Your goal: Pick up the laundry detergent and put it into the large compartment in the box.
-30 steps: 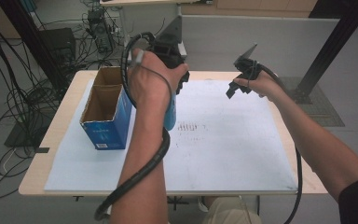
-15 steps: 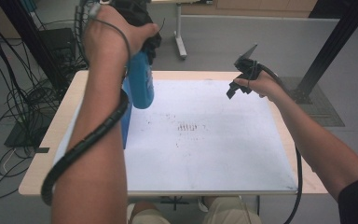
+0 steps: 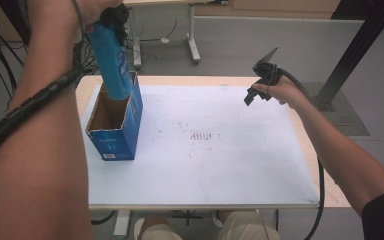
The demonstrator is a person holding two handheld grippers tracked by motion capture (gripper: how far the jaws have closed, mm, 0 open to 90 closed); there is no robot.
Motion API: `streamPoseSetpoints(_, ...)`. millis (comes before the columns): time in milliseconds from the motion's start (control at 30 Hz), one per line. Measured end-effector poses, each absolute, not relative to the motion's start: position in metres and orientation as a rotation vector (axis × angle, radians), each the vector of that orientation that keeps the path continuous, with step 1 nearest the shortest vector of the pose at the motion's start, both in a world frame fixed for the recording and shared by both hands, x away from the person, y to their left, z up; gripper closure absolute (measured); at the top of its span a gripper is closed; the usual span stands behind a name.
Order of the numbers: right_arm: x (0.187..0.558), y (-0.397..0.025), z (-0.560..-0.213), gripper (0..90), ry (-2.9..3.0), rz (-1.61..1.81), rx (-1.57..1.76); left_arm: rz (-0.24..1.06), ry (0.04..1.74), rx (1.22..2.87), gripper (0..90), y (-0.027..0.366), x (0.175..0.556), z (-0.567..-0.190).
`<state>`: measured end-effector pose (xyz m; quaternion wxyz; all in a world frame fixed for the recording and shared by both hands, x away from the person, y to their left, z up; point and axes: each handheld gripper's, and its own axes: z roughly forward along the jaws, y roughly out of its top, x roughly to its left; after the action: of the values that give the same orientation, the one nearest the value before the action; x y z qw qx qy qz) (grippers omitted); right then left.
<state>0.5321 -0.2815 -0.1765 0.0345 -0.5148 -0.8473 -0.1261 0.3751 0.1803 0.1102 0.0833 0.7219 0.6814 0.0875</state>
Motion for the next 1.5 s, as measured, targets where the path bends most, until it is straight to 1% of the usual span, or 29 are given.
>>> streamPoseSetpoints(167, 0.533, -0.282, -0.177, 5.0, -2.601, -0.389, -1.585, 0.275, 2.089, 2.137, 37.0, 0.196, 0.383, 0.109)
streamPoseSetpoints(333, 0.533, -0.281, -0.177, 4.8, -2.601, -0.38, -1.59, 0.238, 2.133, 2.099, 37.0, 0.219, 0.392, 0.101)
streamPoseSetpoints(567, 0.532, -0.282, -0.177, 4.9, -2.598, -0.383, -1.6, 0.224, 2.163, 2.073, 37.1, 0.235, 0.399, 0.089)
streamPoseSetpoints(933, 0.532, -0.28, -0.178, 4.8, -2.601, -0.38, -1.593, 0.231, 2.168, 2.059, 37.0, 0.243, 0.404, 0.072)
streamPoseSetpoints(1500, 0.533, -0.277, -0.179, 4.7, -2.607, -0.373, -1.59, 0.178, 2.166, 2.091, 37.0, 0.249, 0.415, 0.023)
